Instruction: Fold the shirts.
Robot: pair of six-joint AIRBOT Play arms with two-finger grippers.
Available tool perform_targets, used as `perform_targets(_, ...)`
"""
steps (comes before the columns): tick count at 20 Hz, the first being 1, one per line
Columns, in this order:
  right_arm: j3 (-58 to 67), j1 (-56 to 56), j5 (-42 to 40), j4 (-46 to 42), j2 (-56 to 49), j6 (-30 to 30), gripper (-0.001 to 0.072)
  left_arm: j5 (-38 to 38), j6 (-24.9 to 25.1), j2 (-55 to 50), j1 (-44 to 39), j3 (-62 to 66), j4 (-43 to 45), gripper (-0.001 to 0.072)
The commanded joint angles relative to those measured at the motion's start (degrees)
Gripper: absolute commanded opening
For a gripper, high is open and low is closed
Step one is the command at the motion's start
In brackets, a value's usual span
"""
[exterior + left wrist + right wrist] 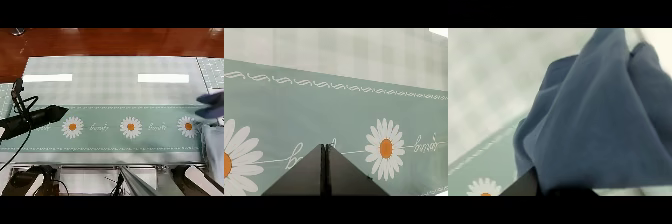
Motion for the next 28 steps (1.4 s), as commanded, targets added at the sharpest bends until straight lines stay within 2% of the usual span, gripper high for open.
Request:
perform_targets(1,-16.6,-12.7,1.1,-7.8,10.4,-2.6,0.0023,0.5,0.0,0.0,0.0,0.0,0.0,0.0027)
perform_targets(4,-27.5,-19.7,0.9,-16.5,17.4,-1.8,0.0023,0.5,0.0,-0.1,0.0,0.0,0.0,0.0027)
perform_targets(6,-31.7,-20.1,-1.4,-25.0,21.7,1.5,0.0030,0.5,0.0,-0.3,0.0,0.0,0.0,0.0027)
perform_targets(7,-32.8,-20.2,-2.6,-28.8,23.5,2.7,0.0171,0.7,0.0,-0.3,0.0,0.0,0.0,0.0027)
perform_targets(8,-33.4,-20.2,-3.0,-32.0,24.3,4.4,0.0492,1.3,0.0,-0.3,0.0,0.0,0.0,0.0027)
perform_targets(9,-33.4,-20.2,-3.3,-32.5,24.1,4.7,0.0629,2.5,0.0,-0.3,0.0,0.0,0.0,0.0027)
perform_targets(11,-33.0,-20.2,-4.4,-28.8,22.3,2.9,0.0629,7.5,1.5,-0.3,0.0,0.0,0.0,0.0027)
perform_targets(13,-30.1,-20.2,-6.7,-22.2,19.1,1.9,0.0592,11.1,5.1,-1.0,0.2,2.1,0.0,0.0027)
perform_targets(14,-27.8,-20.1,-8.3,-17.9,17.2,2.2,0.0431,11.5,6.2,-2.3,0.2,4.3,0.0,0.0027)
perform_targets(15,-25.0,-20.1,-10.4,-11.9,15.2,1.5,0.0166,11.5,6.5,-4.1,0.2,6.9,0.0,0.0027)
perform_targets(16,-21.9,-20.1,-14.6,-2.1,13.2,-0.1,0.0022,11.2,6.6,-6.5,0.2,10.1,0.0,0.0027)
perform_targets(18,-16.8,-18.1,-25.7,19.8,9.8,-0.7,0.0022,8.1,7.8,-13.1,0.0,20.8,-0.6,0.0027)
perform_targets(20,-12.9,-6.8,-36.4,30.5,7.7,-5.7,0.0022,3.6,8.6,-20.9,-1.5,35.0,-1.1,0.0026)
perform_targets(22,-12.2,12.2,-43.1,26.4,6.6,-10.1,0.0022,0.3,9.3,-29.1,-5.7,48.6,-1.0,0.0026)
perform_targets(24,-12.3,33.2,-44.2,10.4,3.5,-9.9,0.0022,-1.6,9.2,-35.1,-10.2,57.2,3.8,0.0026)
perform_targets(26,-13.8,50.1,-41.9,-9.6,-1.4,-4.3,0.0022,-5.4,4.0,-38.1,-12.2,58.6,12.4,0.0026)
perform_targets(28,-17.7,58.8,-38.2,-24.0,-7.1,1.7,0.0020,-11.1,0.2,-38.9,-12.2,53.5,17.8,0.0026)
